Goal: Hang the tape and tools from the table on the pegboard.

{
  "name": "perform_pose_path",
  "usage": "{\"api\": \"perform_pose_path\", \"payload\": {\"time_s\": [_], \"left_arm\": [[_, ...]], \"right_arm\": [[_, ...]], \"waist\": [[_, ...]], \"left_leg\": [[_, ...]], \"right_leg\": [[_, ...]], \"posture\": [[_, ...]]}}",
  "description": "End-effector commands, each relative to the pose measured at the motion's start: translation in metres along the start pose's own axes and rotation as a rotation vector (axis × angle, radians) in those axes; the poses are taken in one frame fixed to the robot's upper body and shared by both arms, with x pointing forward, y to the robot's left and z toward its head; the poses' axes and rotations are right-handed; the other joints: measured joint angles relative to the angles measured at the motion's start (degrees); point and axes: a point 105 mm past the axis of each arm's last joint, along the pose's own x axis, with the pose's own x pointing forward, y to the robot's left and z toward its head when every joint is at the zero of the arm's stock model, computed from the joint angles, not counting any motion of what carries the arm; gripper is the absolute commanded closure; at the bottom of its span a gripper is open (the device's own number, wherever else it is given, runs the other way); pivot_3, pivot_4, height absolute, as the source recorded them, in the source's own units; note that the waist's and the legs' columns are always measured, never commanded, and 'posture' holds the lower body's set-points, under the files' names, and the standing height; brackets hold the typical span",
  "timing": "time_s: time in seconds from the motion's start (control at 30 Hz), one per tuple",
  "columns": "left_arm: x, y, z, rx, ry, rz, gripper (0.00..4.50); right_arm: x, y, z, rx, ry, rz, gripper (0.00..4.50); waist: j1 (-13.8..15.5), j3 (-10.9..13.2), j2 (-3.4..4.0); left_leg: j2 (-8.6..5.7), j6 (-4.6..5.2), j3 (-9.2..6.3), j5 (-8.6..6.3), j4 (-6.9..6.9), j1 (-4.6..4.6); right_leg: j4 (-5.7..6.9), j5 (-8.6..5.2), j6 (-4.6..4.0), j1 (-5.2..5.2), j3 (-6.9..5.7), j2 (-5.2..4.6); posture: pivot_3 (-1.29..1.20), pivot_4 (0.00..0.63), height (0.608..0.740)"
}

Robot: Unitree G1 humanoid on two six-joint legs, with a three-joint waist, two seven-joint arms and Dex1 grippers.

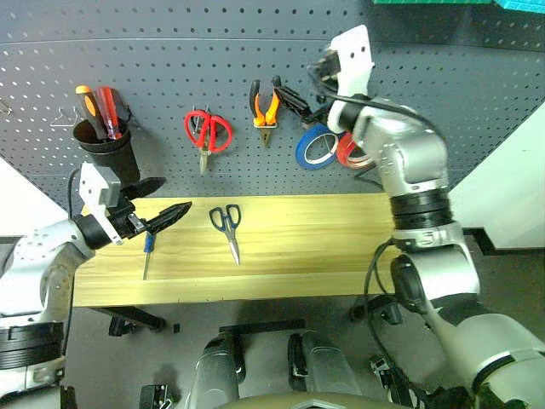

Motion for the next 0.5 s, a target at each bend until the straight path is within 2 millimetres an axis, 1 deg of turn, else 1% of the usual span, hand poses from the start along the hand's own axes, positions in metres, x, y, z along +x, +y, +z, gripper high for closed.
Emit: {"api": "perform_pose_path", "payload": {"time_s": [0.03, 0.1, 0.2, 0.3, 0.4, 0.5], "left_arm": [[0.004, 0.003, -0.005, 0.056, 0.057, 0.082, 0.00], [0.012, -0.005, -0.014, 0.040, 0.092, 0.099, 0.00], [0.025, -0.017, -0.021, 0.008, 0.095, 0.137, 0.00], [0.037, -0.018, -0.028, -0.033, 0.104, 0.226, 0.00], [0.044, -0.016, -0.041, -0.050, 0.189, 0.320, 0.00], [0.052, -0.018, -0.053, -0.116, 0.257, 0.387, 0.00]], "right_arm": [[-0.021, 0.018, 0.021, -0.001, -0.043, 0.174, 0.06], [-0.033, 0.024, 0.011, -0.005, 0.003, 0.255, 0.06], [-0.056, 0.044, -0.007, 0.000, 0.089, 0.428, 0.06], [-0.079, 0.067, -0.024, 0.026, 0.160, 0.601, 0.06], [-0.088, 0.078, -0.041, 0.047, 0.193, 0.681, 0.06], [-0.092, 0.079, -0.065, 0.068, 0.247, 0.713, 0.06]], "waist": [[0.01, -0.01, 0.00], [0.07, -0.06, 0.08], [0.47, -0.09, 0.13], [1.32, -0.09, 0.14], [1.56, -0.09, 0.13], [1.69, -0.09, 0.13]], "left_leg": [[0.00, 0.01, -0.05, -0.01, 0.00, 0.02], [0.00, 0.02, -0.09, -0.02, -0.02, 0.06], [-0.01, 0.10, -0.07, -0.07, 0.00, 0.12], [-0.01, 0.14, -0.08, -0.09, 0.04, 0.12], [-0.01, 0.15, -0.10, -0.09, 0.07, 0.16], [0.00, 0.15, -0.12, -0.10, 0.11, 0.21]], "right_leg": [[0.00, 0.00, 0.00, 0.01, 0.00, 0.01], [-0.01, 0.00, 0.00, 0.04, 0.00, 0.01], [-0.04, -0.01, 0.01, 0.13, 0.03, -0.05], [-0.03, 0.00, 0.01, 0.12, 0.05, -0.06], [-0.04, -0.01, 0.01, 0.17, 0.07, -0.06], [-0.05, -0.01, 0.00, 0.24, 0.06, -0.05]], "posture": [[0.01, 0.115, 0.730], [0.01, 0.118, 0.730], [0.01, 0.120, 0.730], [0.01, 0.128, 0.730], [0.00, 0.136, 0.730], [0.00, 0.150, 0.730]]}}
